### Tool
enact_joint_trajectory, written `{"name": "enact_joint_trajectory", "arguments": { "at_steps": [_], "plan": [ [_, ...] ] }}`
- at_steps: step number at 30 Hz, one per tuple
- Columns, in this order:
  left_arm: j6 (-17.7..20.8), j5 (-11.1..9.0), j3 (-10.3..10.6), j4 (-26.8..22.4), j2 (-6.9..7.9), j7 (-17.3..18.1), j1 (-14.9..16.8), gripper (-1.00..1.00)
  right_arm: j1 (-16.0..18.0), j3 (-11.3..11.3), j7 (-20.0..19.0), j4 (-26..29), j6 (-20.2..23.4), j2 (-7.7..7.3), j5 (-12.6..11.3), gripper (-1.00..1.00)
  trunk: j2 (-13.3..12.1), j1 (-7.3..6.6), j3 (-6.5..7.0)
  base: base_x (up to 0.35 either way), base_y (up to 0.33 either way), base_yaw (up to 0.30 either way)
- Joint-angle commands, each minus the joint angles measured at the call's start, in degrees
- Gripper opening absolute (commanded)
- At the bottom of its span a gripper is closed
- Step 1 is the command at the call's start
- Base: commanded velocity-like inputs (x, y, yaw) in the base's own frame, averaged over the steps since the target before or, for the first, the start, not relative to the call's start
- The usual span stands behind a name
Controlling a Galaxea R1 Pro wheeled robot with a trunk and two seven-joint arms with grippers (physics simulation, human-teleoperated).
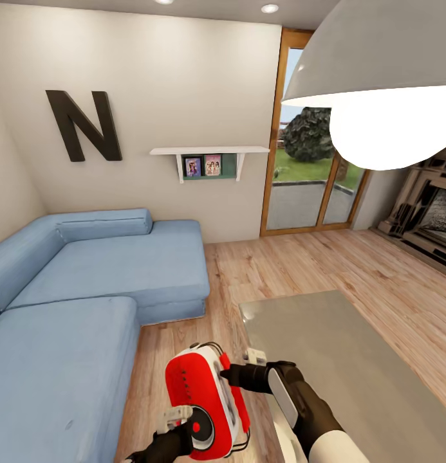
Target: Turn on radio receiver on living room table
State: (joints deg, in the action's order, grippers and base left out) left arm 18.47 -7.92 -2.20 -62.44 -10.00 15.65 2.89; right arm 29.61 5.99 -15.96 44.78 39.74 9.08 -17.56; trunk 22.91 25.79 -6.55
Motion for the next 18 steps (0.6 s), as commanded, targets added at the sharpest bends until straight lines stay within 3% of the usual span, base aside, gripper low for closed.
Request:
{"name": "enact_joint_trajectory", "arguments": {
  "at_steps": [1,6,18],
  "plan": [
    [0.0,0.0,0.0,0.5,0.00,-0.3,0.3,-1.00,0.0,0.0,0.0,0.0,0.1,0.04,-0.7,-1.00,0.0,0.00,0.00,0.000,0.000,0.000],
    [-0.2,0.0,0.0,3.7,0.00,-1.3,1.9,-1.00,0.0,0.0,0.0,0.0,0.1,0.13,-0.7,-1.00,0.0,0.00,0.00,0.000,0.000,0.000],
    [-0.3,-0.2,0.0,4.2,0.00,-1.4,2.2,-1.00,0.0,0.0,0.1,0.1,0.1,0.23,-0.5,-1.00,0.0,0.00,0.00,0.000,0.000,0.000]
  ]
}}
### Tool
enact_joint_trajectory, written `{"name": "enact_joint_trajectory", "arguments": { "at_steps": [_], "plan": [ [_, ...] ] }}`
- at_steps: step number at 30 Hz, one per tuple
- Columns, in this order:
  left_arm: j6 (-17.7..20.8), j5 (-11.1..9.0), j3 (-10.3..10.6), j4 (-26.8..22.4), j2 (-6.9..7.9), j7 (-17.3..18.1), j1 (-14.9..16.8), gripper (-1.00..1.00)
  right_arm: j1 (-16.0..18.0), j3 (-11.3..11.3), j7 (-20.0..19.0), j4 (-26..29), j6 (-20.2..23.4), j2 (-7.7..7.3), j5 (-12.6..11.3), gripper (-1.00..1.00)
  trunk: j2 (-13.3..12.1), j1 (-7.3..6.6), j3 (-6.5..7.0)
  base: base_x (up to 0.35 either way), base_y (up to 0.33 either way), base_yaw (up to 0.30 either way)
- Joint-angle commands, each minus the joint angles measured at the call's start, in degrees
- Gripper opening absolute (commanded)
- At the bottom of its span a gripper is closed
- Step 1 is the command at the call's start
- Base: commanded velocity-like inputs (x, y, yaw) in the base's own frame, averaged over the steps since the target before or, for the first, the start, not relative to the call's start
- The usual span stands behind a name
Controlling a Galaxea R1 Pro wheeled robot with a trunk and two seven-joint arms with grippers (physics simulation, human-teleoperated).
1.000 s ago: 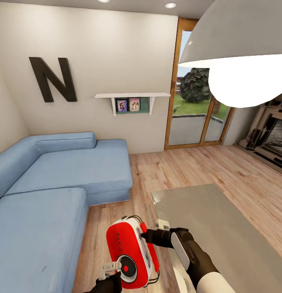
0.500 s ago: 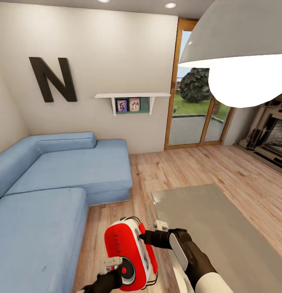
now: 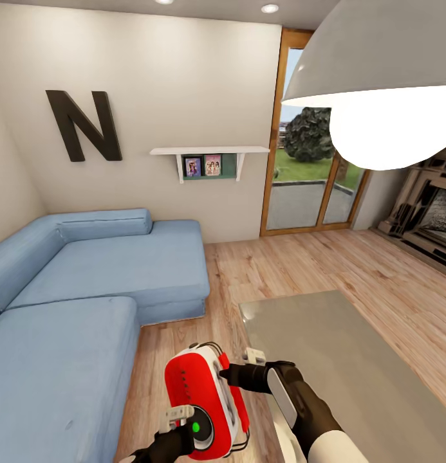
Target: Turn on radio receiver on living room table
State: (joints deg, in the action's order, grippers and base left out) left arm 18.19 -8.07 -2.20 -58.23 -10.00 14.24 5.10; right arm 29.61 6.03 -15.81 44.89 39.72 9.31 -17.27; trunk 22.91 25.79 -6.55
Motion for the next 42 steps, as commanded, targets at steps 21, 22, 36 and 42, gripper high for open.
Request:
{"name": "enact_joint_trajectory", "arguments": {
  "at_steps": [21,22,36,42],
  "plan": [
    [0.1,0.0,0.0,0.0,0.00,0.1,0.0,-1.00,0.4,-0.4,12.1,0.5,-1.1,0.21,-0.5,-1.00,0.0,0.00,0.00,0.000,0.000,0.000],
    [0.1,0.0,0.0,0.0,0.00,0.1,0.0,-1.00,0.4,-0.4,12.1,0.5,-1.4,0.20,-0.5,-1.00,0.0,0.00,0.00,0.000,0.000,0.000],
    [0.4,0.0,0.0,-0.9,0.00,-0.1,0.0,-1.00,0.4,0.1,31.2,0.5,-13.1,-0.15,5.5,-1.00,0.0,0.00,0.00,0.000,0.000,0.000],
    [1.8,0.0,-0.3,-6.6,0.00,-15.6,0.0,-1.00,0.4,-0.1,36.2,0.5,-14.0,-1.76,13.8,-1.00,0.0,0.00,0.00,0.000,0.000,0.000]
  ]
}}
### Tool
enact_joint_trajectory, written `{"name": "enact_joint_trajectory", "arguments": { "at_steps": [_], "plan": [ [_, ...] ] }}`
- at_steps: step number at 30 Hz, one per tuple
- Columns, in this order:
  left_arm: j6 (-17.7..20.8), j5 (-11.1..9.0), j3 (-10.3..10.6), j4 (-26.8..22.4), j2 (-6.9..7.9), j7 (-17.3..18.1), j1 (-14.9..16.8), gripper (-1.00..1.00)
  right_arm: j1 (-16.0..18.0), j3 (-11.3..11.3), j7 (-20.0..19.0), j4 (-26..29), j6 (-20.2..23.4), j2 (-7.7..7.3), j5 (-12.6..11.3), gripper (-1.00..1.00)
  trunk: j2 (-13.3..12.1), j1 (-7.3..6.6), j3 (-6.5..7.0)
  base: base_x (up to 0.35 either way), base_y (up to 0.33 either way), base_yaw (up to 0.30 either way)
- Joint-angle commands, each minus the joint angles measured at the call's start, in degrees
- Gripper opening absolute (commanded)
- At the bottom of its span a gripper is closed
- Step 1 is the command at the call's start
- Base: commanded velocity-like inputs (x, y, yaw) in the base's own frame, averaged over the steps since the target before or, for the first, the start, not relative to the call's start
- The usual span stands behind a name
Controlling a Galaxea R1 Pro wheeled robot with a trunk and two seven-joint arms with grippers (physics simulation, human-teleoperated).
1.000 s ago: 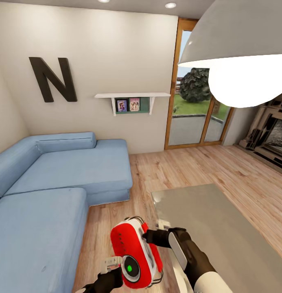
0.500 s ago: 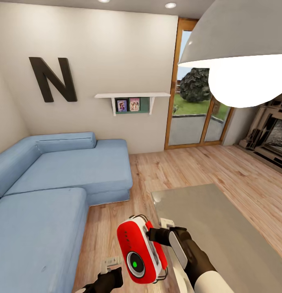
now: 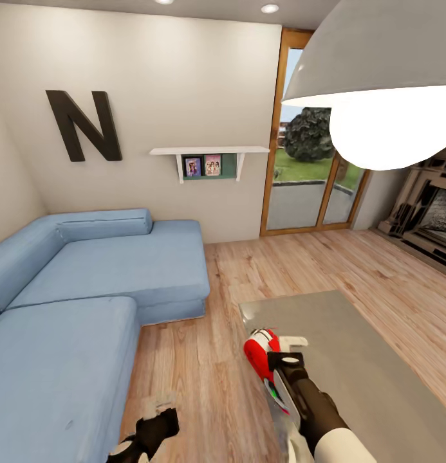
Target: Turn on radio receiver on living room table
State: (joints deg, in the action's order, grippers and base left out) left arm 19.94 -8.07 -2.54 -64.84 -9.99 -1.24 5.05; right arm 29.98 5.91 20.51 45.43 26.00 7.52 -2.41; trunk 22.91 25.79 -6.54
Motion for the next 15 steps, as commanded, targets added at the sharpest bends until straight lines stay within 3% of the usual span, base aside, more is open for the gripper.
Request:
{"name": "enact_joint_trajectory", "arguments": {
  "at_steps": [1,2,5,7,8,10,11,15],
  "plan": [
    [1.3,-0.1,0.0,-0.5,0.00,-3.2,0.0,-1.00,0.0,0.0,1.2,0.1,-0.3,-0.27,0.5,-1.00,0.0,0.00,0.00,0.000,0.000,0.000],
    [3.9,-0.1,0.0,-1.3,0.00,-6.5,0.0,-1.00,0.0,-0.1,4.3,0.1,-0.2,-0.55,2.5,-1.00,0.0,0.00,0.00,0.000,0.000,0.000],
    [10.2,-0.1,0.0,-2.9,0.00,-9.3,-0.1,-1.00,0.0,-0.2,12.2,0.0,0.2,-1.11,5.8,-1.00,0.0,0.00,0.00,0.000,0.000,0.000],
    [14.2,-0.1,-0.1,-3.3,0.00,-9.8,-0.1,-1.00,0.0,-0.2,14.0,-0.1,0.5,-2.78,6.3,-1.00,0.0,0.00,0.00,0.000,0.000,0.000],
    [16.8,0.0,-0.1,-3.6,0.00,-10.0,-0.1,-1.00,-0.1,-0.1,14.5,-0.1,0.6,-4.53,6.4,-1.00,0.0,0.00,0.00,0.000,0.000,0.000],
    [18.6,0.0,-0.1,-3.7,0.00,-10.1,-0.1,-1.00,-0.1,-0.1,14.9,-0.2,0.7,-6.27,6.4,-1.00,0.0,0.00,0.00,0.000,0.000,0.000],
    [19.1,0.0,-0.2,-3.8,0.00,-10.1,-0.1,1.00,-0.2,-0.1,14.9,-0.3,0.7,-6.82,6.3,-1.00,0.0,0.00,0.00,0.000,0.000,0.000],
    [19.9,-0.1,-0.4,-3.8,0.32,-10.1,-0.4,1.00,-0.3,-0.2,15.0,-0.4,0.6,-8.43,6.2,-1.00,0.0,0.00,0.00,0.000,0.000,0.000]
  ]
}}
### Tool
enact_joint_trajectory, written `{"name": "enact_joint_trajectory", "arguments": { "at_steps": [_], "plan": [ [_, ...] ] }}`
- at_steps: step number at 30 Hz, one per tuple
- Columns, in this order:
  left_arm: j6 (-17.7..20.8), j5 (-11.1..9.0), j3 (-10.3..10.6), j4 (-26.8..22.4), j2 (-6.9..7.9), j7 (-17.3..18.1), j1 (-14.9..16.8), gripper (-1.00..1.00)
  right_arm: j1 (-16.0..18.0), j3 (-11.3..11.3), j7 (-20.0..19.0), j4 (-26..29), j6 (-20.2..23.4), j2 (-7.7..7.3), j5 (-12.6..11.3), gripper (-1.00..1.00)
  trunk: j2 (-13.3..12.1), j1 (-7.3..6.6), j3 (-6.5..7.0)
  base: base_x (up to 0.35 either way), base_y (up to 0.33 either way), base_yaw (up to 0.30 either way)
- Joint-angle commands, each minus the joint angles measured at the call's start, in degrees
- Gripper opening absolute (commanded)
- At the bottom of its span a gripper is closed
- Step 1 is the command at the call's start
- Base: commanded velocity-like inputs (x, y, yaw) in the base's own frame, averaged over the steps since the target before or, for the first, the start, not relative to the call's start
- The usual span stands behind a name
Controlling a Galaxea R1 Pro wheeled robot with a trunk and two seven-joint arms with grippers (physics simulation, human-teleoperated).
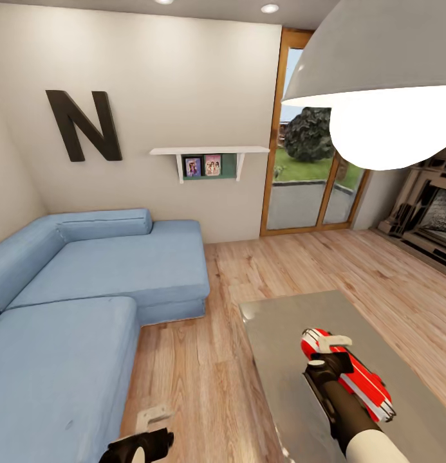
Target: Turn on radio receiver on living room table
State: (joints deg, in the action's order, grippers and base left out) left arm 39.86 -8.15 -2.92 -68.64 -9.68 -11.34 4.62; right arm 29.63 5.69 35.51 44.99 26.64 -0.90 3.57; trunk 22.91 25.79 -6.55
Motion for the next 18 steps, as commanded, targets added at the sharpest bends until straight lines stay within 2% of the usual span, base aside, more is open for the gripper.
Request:
{"name": "enact_joint_trajectory", "arguments": {
  "at_steps": [1,5,10,13,18],
  "plan": [
    [0.0,-0.1,-0.1,0.0,0.44,0.0,-0.1,1.00,0.0,0.0,-0.1,0.0,0.0,-0.12,0.2,-1.00,0.0,0.00,0.00,0.000,0.000,0.000],
    [0.2,0.0,-2.1,0.4,1.73,0.0,-0.2,1.00,-0.2,-0.1,-0.1,-0.4,0.5,-0.34,0.1,-1.00,0.0,0.00,0.00,0.000,0.000,0.000],
    [0.9,0.1,-5.9,1.2,2.21,0.0,-0.5,1.00,-0.5,-0.4,-1.2,-0.9,4.6,-0.57,-0.1,-1.00,0.0,0.00,0.00,0.000,0.000,0.000],
    [1.9,0.1,-7.4,0.9,2.31,0.0,-0.6,1.00,-0.5,-1.9,-5.8,-0.9,5.5,-1.11,0.0,-1.00,0.0,0.00,0.00,0.000,0.000,0.000],
    [5.6,0.1,-8.0,-0.1,2.73,0.0,-0.6,1.00,-0.5,-7.5,-16.2,-0.9,7.2,-3.25,0.1,-1.00,0.0,0.00,0.00,0.000,0.000,0.000]
  ]
}}
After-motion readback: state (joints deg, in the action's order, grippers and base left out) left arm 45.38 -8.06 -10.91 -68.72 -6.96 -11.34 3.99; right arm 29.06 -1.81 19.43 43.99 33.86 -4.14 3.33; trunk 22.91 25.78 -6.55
